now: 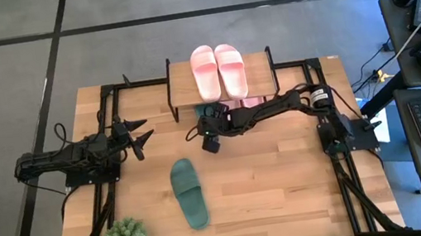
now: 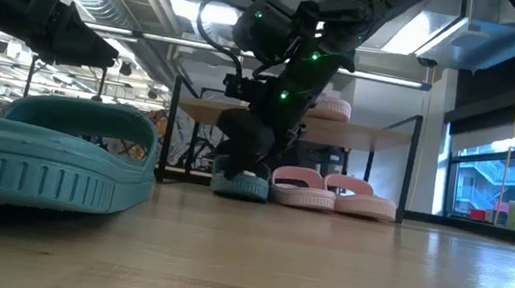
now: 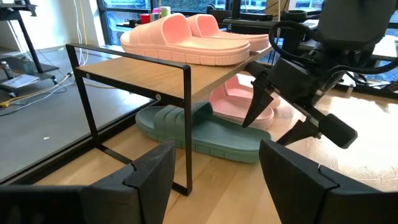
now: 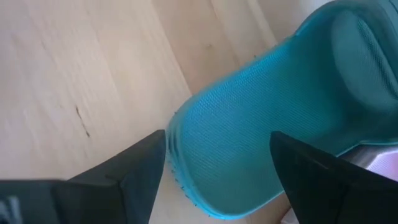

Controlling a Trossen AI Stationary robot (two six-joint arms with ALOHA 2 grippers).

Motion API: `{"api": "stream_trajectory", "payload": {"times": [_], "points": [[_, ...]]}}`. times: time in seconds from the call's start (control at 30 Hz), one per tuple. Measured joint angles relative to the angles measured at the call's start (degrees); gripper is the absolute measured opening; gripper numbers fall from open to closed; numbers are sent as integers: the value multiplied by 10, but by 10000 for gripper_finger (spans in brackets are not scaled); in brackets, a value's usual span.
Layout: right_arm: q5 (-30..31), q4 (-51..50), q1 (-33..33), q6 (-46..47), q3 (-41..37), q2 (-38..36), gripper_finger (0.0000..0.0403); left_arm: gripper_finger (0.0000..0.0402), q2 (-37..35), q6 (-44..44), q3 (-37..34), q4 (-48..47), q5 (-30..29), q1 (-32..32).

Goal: Pick and place slides into the shelf
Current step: Put the green slide under the shelf, then adjust the shelf

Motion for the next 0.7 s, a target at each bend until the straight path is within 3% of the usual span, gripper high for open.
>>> {"api": "stream_trajectory", "payload": {"times": [0.7], "points": [[7,14,21,-13,0,0,288,224,0,0,0,0,0,0]]}}
